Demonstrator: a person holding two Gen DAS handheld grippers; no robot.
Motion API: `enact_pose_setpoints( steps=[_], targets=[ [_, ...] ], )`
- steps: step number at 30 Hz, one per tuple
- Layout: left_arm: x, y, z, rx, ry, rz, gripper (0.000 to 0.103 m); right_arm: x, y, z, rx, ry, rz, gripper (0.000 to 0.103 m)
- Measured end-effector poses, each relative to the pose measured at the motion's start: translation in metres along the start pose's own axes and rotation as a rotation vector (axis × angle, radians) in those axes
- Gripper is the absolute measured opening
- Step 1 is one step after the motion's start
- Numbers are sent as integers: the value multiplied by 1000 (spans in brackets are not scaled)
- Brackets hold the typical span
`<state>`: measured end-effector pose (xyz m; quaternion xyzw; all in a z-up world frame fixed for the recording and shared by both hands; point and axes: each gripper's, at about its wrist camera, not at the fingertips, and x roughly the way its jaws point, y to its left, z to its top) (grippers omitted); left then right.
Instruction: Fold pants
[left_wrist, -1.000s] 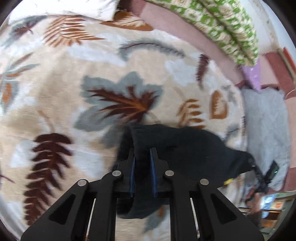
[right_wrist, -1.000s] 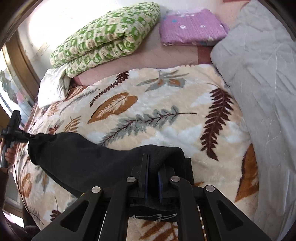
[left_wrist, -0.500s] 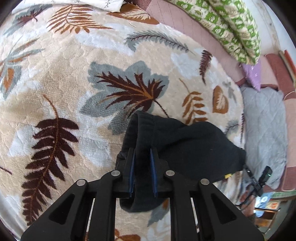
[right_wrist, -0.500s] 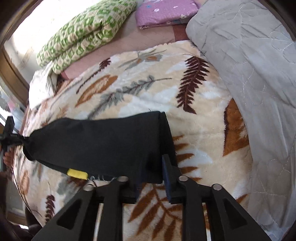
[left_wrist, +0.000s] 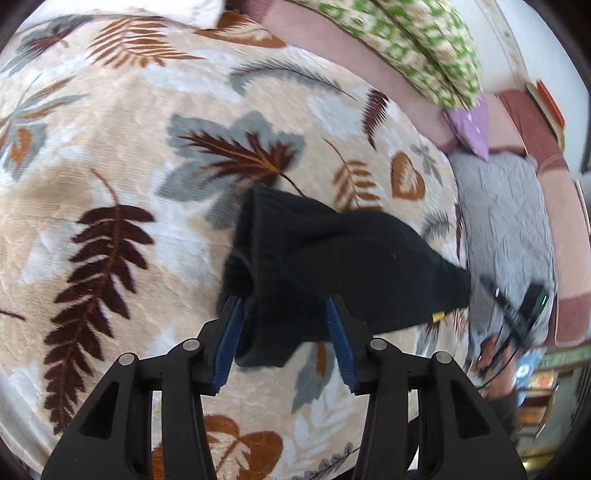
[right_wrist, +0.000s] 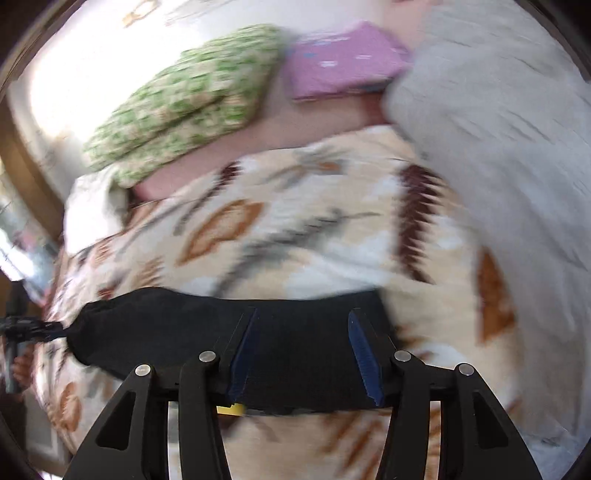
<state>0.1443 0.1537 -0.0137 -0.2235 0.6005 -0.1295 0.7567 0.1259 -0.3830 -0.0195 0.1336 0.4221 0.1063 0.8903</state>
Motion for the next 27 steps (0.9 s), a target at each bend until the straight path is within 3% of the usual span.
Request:
enact_pose_setpoints(
  steps=[5, 7, 13, 17, 21, 27],
  targets=[
    [8, -17, -11, 106, 23, 34, 45, 57, 105, 29, -144, 146, 183, 52],
    [11, -19, -11, 126, 37, 40, 45, 84, 147, 35, -193, 194, 218, 53],
    [15, -16, -14, 177, 59, 18, 45, 166, 260, 24, -489, 376, 183, 51],
    [19, -19, -21, 260, 74, 34, 45, 196, 285, 11, -638, 449, 126, 51],
    [26, -25, -26, 332, 83, 39, 45, 213, 284, 7, -672, 492, 107, 51],
    [37, -23, -21, 299, 56, 13, 45, 231, 292, -1, -746, 535, 110, 48]
  ],
)
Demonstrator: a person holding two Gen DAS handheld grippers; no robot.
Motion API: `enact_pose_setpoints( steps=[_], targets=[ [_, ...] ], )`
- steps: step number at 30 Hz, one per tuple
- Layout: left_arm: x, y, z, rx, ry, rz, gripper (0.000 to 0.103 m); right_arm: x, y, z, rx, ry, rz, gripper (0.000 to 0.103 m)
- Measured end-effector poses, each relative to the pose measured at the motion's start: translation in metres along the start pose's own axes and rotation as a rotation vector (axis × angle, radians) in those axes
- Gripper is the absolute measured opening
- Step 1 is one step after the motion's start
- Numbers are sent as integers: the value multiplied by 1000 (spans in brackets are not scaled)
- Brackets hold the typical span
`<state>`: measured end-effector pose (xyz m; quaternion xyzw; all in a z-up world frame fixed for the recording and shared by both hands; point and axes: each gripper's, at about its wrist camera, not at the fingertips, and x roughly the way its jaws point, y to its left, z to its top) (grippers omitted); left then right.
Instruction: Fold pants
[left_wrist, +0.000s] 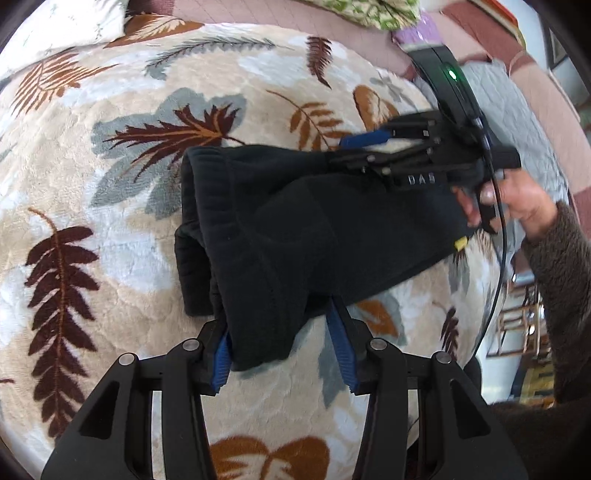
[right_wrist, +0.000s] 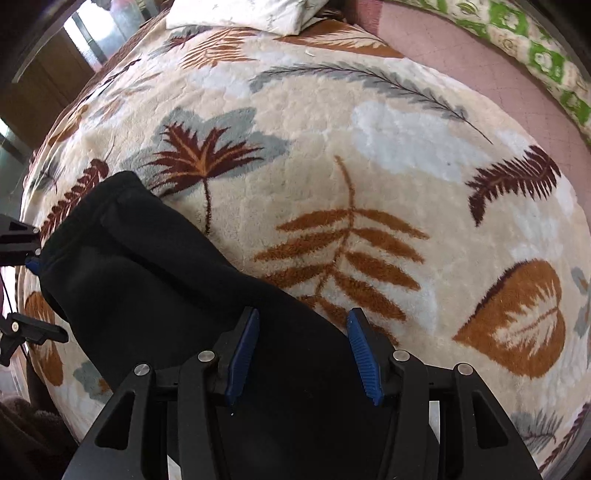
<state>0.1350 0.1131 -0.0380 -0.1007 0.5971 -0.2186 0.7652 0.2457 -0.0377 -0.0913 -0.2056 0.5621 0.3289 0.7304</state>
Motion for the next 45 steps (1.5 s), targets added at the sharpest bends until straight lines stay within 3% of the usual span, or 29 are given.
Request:
enact_pose_setpoints(
  steps=[1, 3, 6, 8, 11, 18, 19, 20, 21, 24, 28, 31, 34, 37, 40, 43, 45],
  targets=[
    [-1, 0, 0, -1, -13, -10, 43, 1, 0, 0, -7, 2, 12, 44],
    [1, -1, 0, 7, -17, 16, 26, -1, 3, -1, -28, -2, 42, 27],
    [4, 1, 0, 7, -2, 4, 26, -4, 12, -2, -81, -11, 23, 22],
    [5, 2, -2, 10, 7, 1, 26, -9, 8, 2, -41, -15, 73, 29],
    [6, 4, -2, 7, 8, -2, 26, -15, 15, 9, -52, -46, 134, 52],
    [9, 8, 0, 4, -5, -7, 26, 13, 45, 32, -112, -13, 106, 51],
    [10, 9, 0, 7, -3, -4, 26, 15, 47, 33, -119, -19, 100, 46],
    [11, 9, 2, 11, -2, 9, 21, 12, 50, 33, -135, -39, 103, 19],
    [11, 9, 4, 13, 0, 20, 19, 10, 52, 33, -142, -56, 119, 6],
    [8, 11, 11, -6, 5, 26, 19, 2, 56, 34, -147, -91, 78, 6],
    [-17, 15, 20, -8, -76, 33, 19, -23, 56, 38, -122, -191, 24, 3],
    [-7, 21, 18, 4, -9, 46, 19, -39, 44, 42, -49, -253, 61, 3],
    [13, 21, 8, 54, 64, 79, 19, -26, 40, 42, -31, -226, 67, 3],
    [15, 17, 5, 81, 74, 106, 19, -6, 46, 43, -34, -190, 69, 3],
    [10, 20, 7, 55, 76, 79, 20, 12, 50, 40, -28, -145, 59, 10],
    [-9, 28, 7, 12, 33, 62, 22, -6, 46, 37, 2, -178, 83, 12],
    [-27, 34, 7, -15, 0, 74, 24, -27, 36, 31, 39, -226, 103, 25]
  ],
)
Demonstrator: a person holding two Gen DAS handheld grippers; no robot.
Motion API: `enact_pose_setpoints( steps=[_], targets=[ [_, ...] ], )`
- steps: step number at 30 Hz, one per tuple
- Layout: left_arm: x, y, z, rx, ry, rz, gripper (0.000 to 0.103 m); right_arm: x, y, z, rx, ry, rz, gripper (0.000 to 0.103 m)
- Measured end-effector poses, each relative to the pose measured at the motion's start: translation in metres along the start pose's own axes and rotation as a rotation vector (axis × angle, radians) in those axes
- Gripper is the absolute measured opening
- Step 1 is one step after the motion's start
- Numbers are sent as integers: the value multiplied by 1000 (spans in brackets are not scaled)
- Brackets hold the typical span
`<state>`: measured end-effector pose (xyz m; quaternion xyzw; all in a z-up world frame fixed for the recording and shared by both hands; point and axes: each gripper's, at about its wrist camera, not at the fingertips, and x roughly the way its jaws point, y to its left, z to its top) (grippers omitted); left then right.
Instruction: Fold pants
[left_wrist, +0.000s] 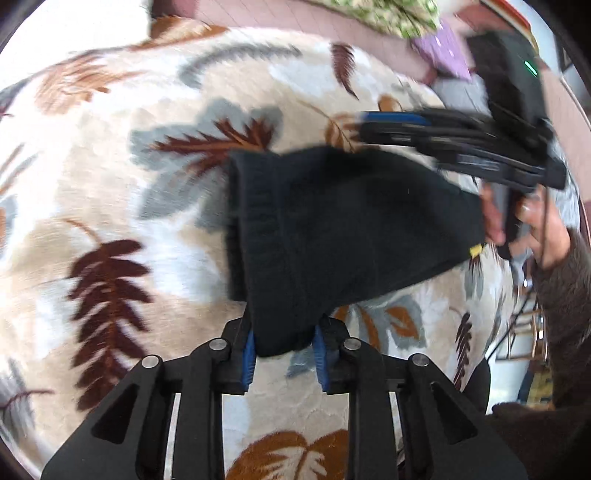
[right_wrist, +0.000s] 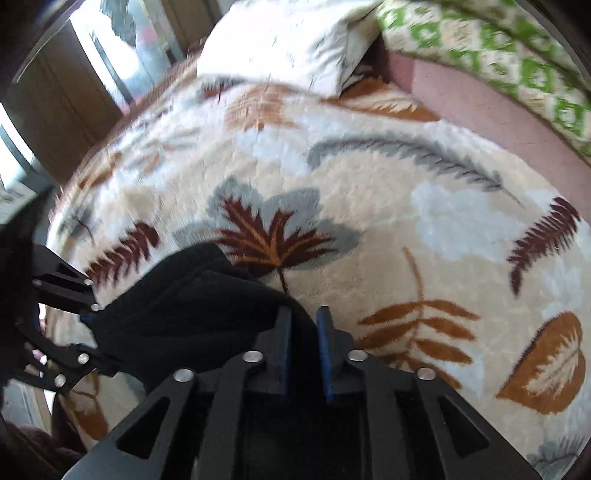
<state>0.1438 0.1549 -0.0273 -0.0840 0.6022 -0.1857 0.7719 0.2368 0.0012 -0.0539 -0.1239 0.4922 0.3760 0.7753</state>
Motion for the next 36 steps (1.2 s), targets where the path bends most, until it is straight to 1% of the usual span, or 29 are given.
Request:
enact_pose_setpoints(
  steps=[1, 3, 4, 5, 6, 8, 10, 11, 12, 13, 14, 16, 17, 18, 20, 21, 22, 25, 26, 27, 29, 31, 34, 35, 36],
  targets=[
    [-8, 3, -1, -13, -15, 1, 25, -19, -7, -2, 33, -37, 7, 28],
    [-18, 6, 3, -42, -41, -7, 27, -50, -22, -11, 91, -94, -2, 38],
    [-20, 8, 7, -62, -51, -17, 28, -67, -32, -20, 135, -127, -10, 42],
    [-21, 7, 13, -85, -57, -29, 29, -79, -40, -29, 178, -146, -8, 48],
    [-20, 5, 21, -109, -62, -36, 29, -91, -50, -40, 226, -161, -7, 52],
    [-17, 5, 36, -168, -68, -63, 29, -105, -65, -62, 282, -169, -38, 52],
    [-18, 10, 47, -229, -64, -98, 29, -108, -75, -82, 313, -144, -84, 52],
    [-19, 12, 48, -245, -66, -129, 29, -107, -78, -91, 330, -130, -96, 52],
    [-20, 11, 45, -239, -60, -151, 33, -106, -82, -99, 345, -117, -94, 52],
    [-21, 9, 42, -214, -46, -154, 37, -104, -83, -109, 364, -109, -85, 52],
    [-21, 6, 38, -174, -26, -120, 45, -102, -82, -116, 379, -110, -74, 52],
    [-23, 3, 27, -106, -1, -27, 45, -99, -76, -133, 402, -114, -25, 52],
    [-22, 5, 21, -95, 10, -2, 45, -96, -70, -137, 406, -116, -6, 52],
    [-22, 8, 19, -101, 16, -2, 45, -94, -63, -141, 401, -122, 2, 52],
    [-22, 19, 18, -144, 21, -28, 45, -85, -40, -143, 344, -132, 17, 52],
    [-22, 24, 21, -172, 19, -37, 45, -79, -25, -143, 305, -133, 28, 57],
    [-19, 28, 27, -202, 18, -50, 45, -75, -13, -141, 266, -126, 29, 59],
    [-5, 31, 46, -241, 44, -72, 45, -57, 27, -131, 104, -96, -22, 60],
    [1, 30, 52, -249, 54, -74, 45, -52, 36, -130, 74, -92, -39, 60],
    [9, 28, 59, -257, 68, -77, 45, -48, 43, -128, 54, -90, -51, 60],
    [20, 26, 68, -267, 83, -84, 45, -38, 53, -124, 31, -75, -31, 60],
    [30, 24, 76, -278, 99, -85, 45, -28, 62, -121, -2, -63, -84, 60],
    [46, 22, 84, -278, 125, -51, 47, -18, 67, -120, -24, -57, -108, 58],
    [49, 23, 86, -292, 125, -57, 47, -16, 69, -119, -32, -56, -119, 58],
    [50, 23, 87, -306, 113, -61, 47, -16, 70, -119, -40, -60, -126, 49]
  ],
)
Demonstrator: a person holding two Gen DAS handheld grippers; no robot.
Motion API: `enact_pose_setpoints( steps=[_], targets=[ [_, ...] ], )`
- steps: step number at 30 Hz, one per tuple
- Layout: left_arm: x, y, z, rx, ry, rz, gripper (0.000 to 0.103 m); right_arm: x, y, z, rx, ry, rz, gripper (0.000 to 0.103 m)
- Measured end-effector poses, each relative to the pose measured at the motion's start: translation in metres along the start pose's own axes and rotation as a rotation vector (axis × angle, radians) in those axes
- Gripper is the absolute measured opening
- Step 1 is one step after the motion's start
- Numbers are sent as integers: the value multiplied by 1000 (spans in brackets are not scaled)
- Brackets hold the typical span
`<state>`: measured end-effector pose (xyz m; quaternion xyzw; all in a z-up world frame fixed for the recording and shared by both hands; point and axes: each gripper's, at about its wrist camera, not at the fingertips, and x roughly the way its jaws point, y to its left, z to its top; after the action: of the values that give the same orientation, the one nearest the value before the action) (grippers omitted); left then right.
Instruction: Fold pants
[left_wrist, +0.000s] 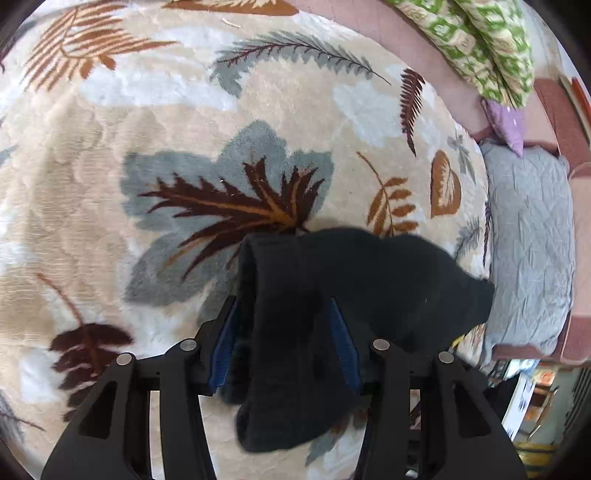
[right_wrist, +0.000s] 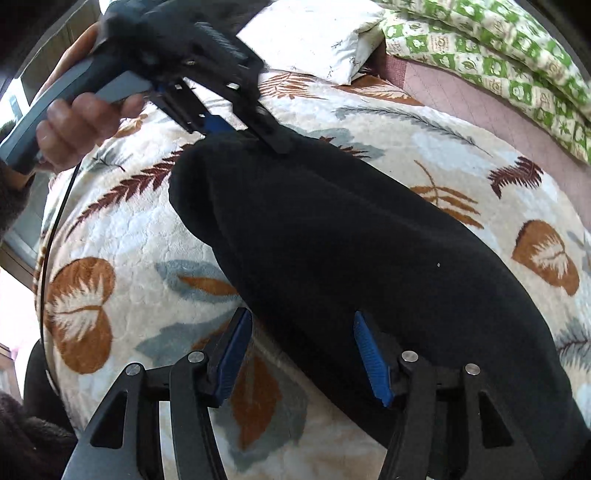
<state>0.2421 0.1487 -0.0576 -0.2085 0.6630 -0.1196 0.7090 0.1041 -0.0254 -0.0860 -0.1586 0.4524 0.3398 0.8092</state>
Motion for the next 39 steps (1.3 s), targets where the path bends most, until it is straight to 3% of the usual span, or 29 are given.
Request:
enact_pose_setpoints(
  steps=[1, 2, 3, 5, 9, 14, 16, 20, 26, 29, 32, 37, 39],
  targets=[
    [-1, -1, 1, -14, -25, -13, 47, 0, 1, 0, -8, -10, -12, 42],
    [-3, -2, 2, -22, -45, -23, 45, 1, 1, 1, -11, -12, -12, 27],
    [-4, -3, 3, -28, -60, -25, 34, 1, 0, 1, -7, -15, -6, 17],
    [-9, -6, 5, -25, -93, -3, 24, -1, -3, 2, 0, -37, 6, 8],
    [-15, -6, 3, 22, -126, 46, 20, -13, 2, 2, -7, -80, 12, 6],
    [6, 3, -7, 77, -68, 136, 21, -11, 11, -10, -49, -37, 27, 4],
    [8, 7, -10, 86, -78, 139, 23, -3, 13, -14, -56, -9, 28, 6],
    [-13, 17, -11, 18, -95, 38, 23, -4, 9, -9, -7, 4, 41, 9],
    [-60, 5, -35, 2, -189, 128, 23, -69, -20, -23, 164, -112, 77, 30],
    [-61, -35, -59, 65, -183, 117, 28, -111, -58, -53, 345, -180, 98, 38],
    [-40, -91, -89, 127, -149, 67, 50, -149, -109, -98, 561, -226, 78, 39],
    [32, -198, -142, 219, -28, -84, 50, -216, -184, -181, 836, -278, -36, 42],
    [58, -230, -152, 219, 20, -117, 50, -235, -203, -206, 894, -289, -72, 51]
  ],
)
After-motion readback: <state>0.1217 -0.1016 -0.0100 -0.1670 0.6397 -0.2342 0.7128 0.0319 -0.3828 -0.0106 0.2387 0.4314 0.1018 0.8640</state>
